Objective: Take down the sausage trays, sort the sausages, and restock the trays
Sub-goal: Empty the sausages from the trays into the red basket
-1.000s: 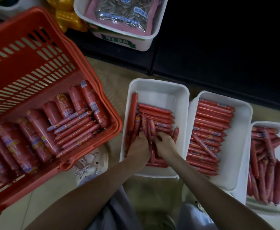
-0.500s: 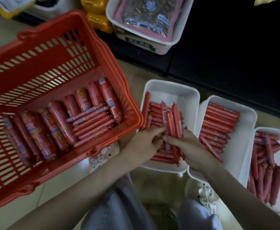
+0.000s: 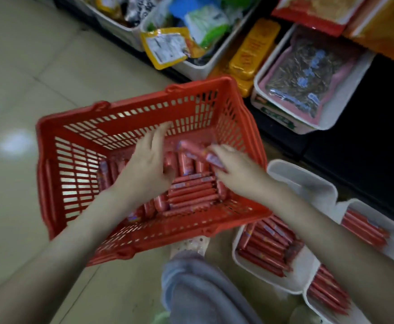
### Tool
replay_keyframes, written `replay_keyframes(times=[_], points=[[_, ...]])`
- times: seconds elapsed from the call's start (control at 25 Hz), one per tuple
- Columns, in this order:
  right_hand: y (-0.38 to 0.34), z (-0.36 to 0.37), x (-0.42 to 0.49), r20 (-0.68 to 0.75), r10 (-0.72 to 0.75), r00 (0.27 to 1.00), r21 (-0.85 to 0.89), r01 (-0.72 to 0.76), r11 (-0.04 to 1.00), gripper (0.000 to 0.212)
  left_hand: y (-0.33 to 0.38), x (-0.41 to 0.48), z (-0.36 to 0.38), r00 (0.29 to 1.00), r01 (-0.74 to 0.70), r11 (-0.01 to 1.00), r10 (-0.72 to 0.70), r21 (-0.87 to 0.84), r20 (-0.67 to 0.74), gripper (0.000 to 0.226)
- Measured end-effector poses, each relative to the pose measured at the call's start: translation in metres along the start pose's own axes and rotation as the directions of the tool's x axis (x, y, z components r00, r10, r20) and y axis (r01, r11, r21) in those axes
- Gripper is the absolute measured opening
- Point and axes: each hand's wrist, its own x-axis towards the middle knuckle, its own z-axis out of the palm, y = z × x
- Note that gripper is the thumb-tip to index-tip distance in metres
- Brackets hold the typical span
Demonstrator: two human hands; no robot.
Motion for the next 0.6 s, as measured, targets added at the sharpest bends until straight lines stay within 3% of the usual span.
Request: replay_keyframes(times=[0.08, 0.16, 0.24, 0.32, 0.4, 0.48, 0.6], points=[[0.002, 0.047, 0.035, 0.172, -0.002, 0.985, -0.303, 0.055, 0.951, 0.049, -0.029, 0.002, 0.028, 0.940, 0.061, 0.994, -0.087, 0.089, 0.329, 0.086], [0.013, 0.088, 0.052, 0.373, 0.073, 0.925, -0.464, 0.117, 0.878, 0.052, -0.042, 0.001, 0.065, 0.788, 0.005, 0.962, -0.172, 0.272, 0.591, 0.089], [0.025, 0.114, 0.059, 0.481, 0.194, 0.855, -0.510, 0.093, 0.855, 0.065, -0.049, 0.002, 0.101, 0.661, -0.042, 0.931, -0.246, 0.363, 0.709, 0.085], [0.034, 0.123, 0.061, 0.513, 0.241, 0.824, -0.537, 0.089, 0.839, 0.080, -0.055, 0.002, 0.127, 0.604, -0.003, 0.924, -0.304, 0.383, 0.737, 0.084], [0.035, 0.116, 0.057, 0.520, 0.232, 0.822, -0.536, 0.102, 0.838, 0.080, -0.049, 0.001, 0.134, 0.582, 0.076, 0.930, -0.335, 0.361, 0.741, 0.079], [0.033, 0.093, 0.048, 0.443, 0.212, 0.871, -0.522, 0.058, 0.851, 0.075, -0.032, 0.002, 0.126, 0.600, 0.101, 0.936, -0.329, 0.338, 0.729, 0.074], [0.030, 0.045, 0.016, 0.196, 0.093, 0.976, -0.431, 0.001, 0.902, 0.059, 0.009, 0.006, 0.097, 0.720, 0.137, 0.945, -0.301, 0.298, 0.625, 0.068]])
